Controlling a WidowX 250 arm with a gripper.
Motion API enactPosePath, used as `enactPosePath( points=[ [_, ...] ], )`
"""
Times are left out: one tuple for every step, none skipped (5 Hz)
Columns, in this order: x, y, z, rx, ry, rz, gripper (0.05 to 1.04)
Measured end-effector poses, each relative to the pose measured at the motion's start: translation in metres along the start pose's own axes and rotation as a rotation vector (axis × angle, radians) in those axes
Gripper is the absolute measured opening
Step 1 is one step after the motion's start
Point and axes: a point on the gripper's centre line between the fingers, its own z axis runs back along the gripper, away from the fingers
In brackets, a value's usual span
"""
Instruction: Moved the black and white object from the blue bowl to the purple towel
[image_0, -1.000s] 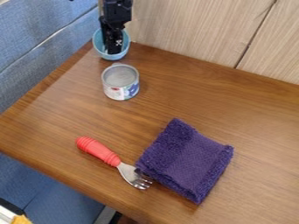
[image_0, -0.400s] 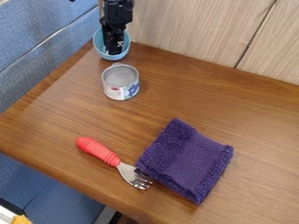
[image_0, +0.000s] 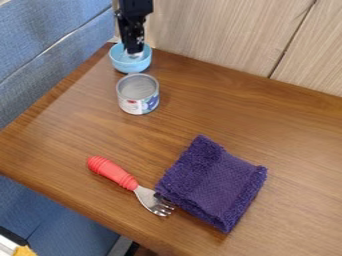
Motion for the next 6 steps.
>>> enactPosePath(
  points=[
    [0.0,-0.004,0.015,0.019,-0.028,-0.007,0.533],
    [-0.002,-0.013,0.033,0.05,-0.054,-0.028,0.533],
    [0.014,-0.049,0.052,0.058,-0.101,-0.107,0.533],
    [0.02,-0.098,0.071,0.06,-0.12,-0.173,0.533],
    [0.008,-0.136,0.081,0.065,-0.12,-0.217,0.533],
    [0.001,-0.179,0.073,0.02,-0.124,-0.295,0.533]
  ],
)
